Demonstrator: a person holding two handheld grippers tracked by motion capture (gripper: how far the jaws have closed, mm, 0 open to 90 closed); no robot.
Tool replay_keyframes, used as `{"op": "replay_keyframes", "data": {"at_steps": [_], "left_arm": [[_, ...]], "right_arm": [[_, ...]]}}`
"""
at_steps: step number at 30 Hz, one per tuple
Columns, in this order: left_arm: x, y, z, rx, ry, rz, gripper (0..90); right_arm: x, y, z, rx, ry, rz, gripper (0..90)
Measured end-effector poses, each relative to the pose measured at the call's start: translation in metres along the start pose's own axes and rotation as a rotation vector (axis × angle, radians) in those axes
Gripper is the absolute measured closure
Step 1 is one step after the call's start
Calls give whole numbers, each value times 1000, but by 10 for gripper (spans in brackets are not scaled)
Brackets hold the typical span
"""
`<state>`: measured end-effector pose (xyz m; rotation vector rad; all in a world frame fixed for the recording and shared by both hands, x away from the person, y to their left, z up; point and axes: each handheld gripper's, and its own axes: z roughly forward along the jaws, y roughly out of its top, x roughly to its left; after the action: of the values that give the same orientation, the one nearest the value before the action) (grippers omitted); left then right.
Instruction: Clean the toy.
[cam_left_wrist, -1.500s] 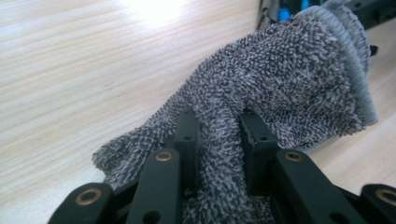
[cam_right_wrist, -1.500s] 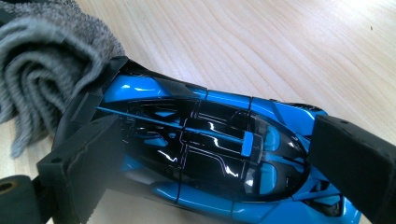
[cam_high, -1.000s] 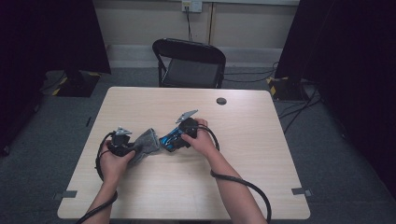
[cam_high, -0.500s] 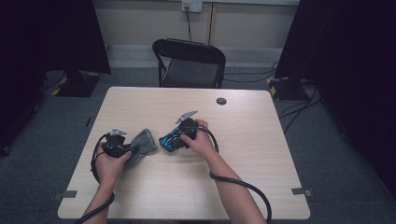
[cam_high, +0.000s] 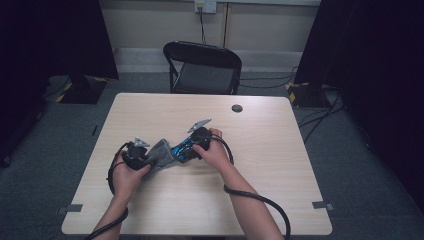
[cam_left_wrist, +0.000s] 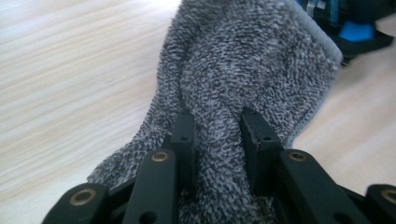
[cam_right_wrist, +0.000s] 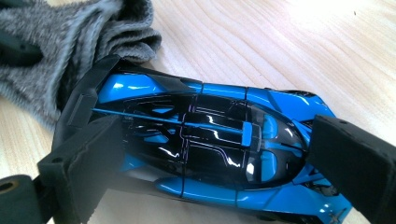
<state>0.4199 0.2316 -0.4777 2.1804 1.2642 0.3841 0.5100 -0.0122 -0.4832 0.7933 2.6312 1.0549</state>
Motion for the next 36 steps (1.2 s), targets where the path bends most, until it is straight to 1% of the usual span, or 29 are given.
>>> {"op": "replay_keyframes", "data": {"at_steps": [1, 2, 4, 5, 6, 8, 9, 10, 11, 12, 13, 14, 16, 19, 20, 22, 23, 24, 25, 27, 29, 32, 36], "left_arm": [[-1, 1, 0, 7, -15, 8, 699], [-3, 1, -1, 23, -42, 24, 701], [-5, 1, -1, 30, -75, 35, 705], [-6, 2, -1, 35, -89, 33, 707], [-8, 2, -1, 45, -113, 47, 709], [-10, 2, -1, 48, -143, 45, 712], [-12, 3, -1, 59, -157, 51, 713], [-12, 3, -1, 59, -157, 51, 713], [-15, 2, -2, 67, -186, 57, 714], [-17, 2, -2, 69, -197, 60, 714], [-17, 2, -2, 69, -197, 60, 715], [-19, 2, -2, 75, -223, 68, 716], [-22, 2, -2, 75, -238, 74, 717], [-27, 3, -1, 79, -252, 97, 718], [-29, 4, 0, 79, -266, 100, 718], [-32, 5, 1, 79, -279, 112, 718], [-34, 5, 1, 81, -285, 124, 719], [-36, 5, 1, 84, -298, 124, 719], [-37, 6, 2, 84, -305, 136, 719], [-42, 7, 3, 85, -314, 149, 719], [-46, 8, 4, 83, -332, 163, 720], [-54, 9, 5, 87, -351, 191, 720], [-62, 10, 7, 77, -378, 212, 720]], "right_arm": [[0, 0, 0, 1, 2, 0, 34], [-1, 0, 0, 2, 3, 1, 34], [-1, 0, 0, 0, 4, 0, 34], [-1, 0, 0, 0, 4, 1, 34], [-1, 0, 0, 1, 3, 1, 34], [0, 0, 0, 2, 3, 5, 34], [0, 1, 0, 3, 3, 5, 34], [0, 1, 0, 3, 3, 5, 34], [0, 1, 0, 5, 4, 3, 34], [0, 1, 0, 4, 4, 3, 34], [0, 1, 0, 4, 4, 3, 34], [0, 1, 0, 3, 3, 4, 34], [0, 1, 0, 3, 4, 4, 34], [0, 1, 0, 4, 3, 3, 34], [0, 1, 0, 4, 3, 3, 34], [0, 1, 0, 6, 3, 3, 34], [0, 1, 0, 5, 3, 3, 34], [0, 1, 0, 4, 3, 4, 34], [0, 1, 0, 3, 3, 4, 34], [0, 0, 0, 1, 3, 4, 34], [0, 0, 0, 2, 2, 5, 34], [0, 0, 0, 2, 3, 5, 34], [0, 0, 0, 1, 2, 6, 34]]}}
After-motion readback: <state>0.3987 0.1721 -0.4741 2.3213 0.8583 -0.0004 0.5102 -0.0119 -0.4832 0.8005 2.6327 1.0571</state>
